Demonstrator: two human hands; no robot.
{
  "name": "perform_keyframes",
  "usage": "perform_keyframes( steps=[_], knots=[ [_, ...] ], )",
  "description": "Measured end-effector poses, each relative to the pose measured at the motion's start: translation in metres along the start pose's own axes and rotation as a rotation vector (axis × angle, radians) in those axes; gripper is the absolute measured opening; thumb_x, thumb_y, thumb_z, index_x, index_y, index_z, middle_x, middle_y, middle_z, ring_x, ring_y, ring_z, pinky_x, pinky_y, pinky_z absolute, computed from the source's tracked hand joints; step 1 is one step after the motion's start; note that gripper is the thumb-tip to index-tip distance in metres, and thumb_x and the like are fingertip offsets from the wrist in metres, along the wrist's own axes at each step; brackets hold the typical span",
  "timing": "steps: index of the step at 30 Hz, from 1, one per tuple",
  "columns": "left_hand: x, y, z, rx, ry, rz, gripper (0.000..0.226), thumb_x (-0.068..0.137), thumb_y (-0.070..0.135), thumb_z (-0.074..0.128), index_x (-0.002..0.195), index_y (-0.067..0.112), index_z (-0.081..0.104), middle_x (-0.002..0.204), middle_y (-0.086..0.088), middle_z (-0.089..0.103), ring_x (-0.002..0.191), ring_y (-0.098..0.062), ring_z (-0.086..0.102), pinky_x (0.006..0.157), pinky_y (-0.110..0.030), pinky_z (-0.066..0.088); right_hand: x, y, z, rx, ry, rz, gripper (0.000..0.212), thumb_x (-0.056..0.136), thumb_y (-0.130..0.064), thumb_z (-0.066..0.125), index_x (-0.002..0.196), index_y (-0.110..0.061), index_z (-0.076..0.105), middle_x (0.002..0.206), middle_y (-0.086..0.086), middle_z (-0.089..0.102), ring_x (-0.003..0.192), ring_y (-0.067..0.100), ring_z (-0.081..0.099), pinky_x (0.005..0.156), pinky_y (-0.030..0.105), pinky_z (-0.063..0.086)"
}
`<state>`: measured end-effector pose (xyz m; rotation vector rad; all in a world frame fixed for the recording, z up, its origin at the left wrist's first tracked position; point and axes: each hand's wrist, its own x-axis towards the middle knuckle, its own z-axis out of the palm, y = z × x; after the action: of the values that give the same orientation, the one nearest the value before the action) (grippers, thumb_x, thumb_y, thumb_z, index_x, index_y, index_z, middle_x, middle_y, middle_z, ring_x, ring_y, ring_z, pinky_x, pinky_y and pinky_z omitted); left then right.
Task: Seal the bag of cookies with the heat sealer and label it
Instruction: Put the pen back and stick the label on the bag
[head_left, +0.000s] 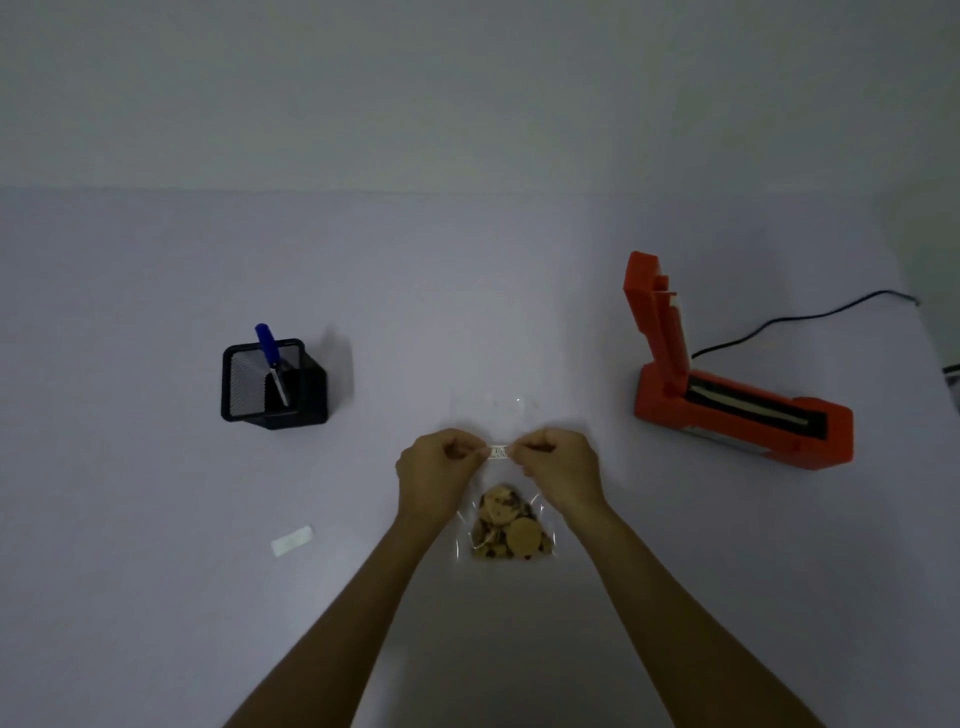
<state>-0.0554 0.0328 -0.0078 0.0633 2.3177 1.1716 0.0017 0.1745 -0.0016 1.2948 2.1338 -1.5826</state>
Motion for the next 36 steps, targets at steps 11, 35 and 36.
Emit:
perform_keyframes(
  steps=[11,35,36],
  knots=[
    [0.006,-0.008,0.009,0.172,0.058,0.024,0.005,0.079,0.03,0.07,0.075,0.028,0.07,0.074,0.015,0.068,0.078,-0.005,0.063,0.083,-0.034,0.043,0.006,0.006,0.01,-0.155,0.04,-0.095,0.002,0.078,-0.014,0.072,0.077,-0.012,0.072,0.073,-0.002,0.071,0.07,0.01,0.065,0.061,0.017,0.047],
    [0.012,-0.009,0.013,0.217,0.092,0.011,0.011,0.078,0.027,0.072,0.081,0.028,0.062,0.068,0.014,0.057,0.077,-0.006,0.055,0.077,-0.03,0.026,0.004,0.008,0.007,-0.199,0.062,-0.172,0.013,0.081,-0.01,0.07,0.086,-0.013,0.058,0.066,-0.005,0.057,0.058,0.007,0.053,0.05,0.005,0.041],
    [0.013,-0.008,0.013,0.219,0.088,0.008,0.01,0.078,0.026,0.072,0.081,0.029,0.062,0.067,0.015,0.056,0.078,-0.006,0.055,0.078,-0.03,0.026,0.005,0.008,0.005,-0.18,0.065,-0.17,0.012,0.081,-0.007,0.069,0.086,-0.012,0.059,0.066,-0.005,0.056,0.057,0.006,0.052,0.05,0.003,0.04]
  ],
)
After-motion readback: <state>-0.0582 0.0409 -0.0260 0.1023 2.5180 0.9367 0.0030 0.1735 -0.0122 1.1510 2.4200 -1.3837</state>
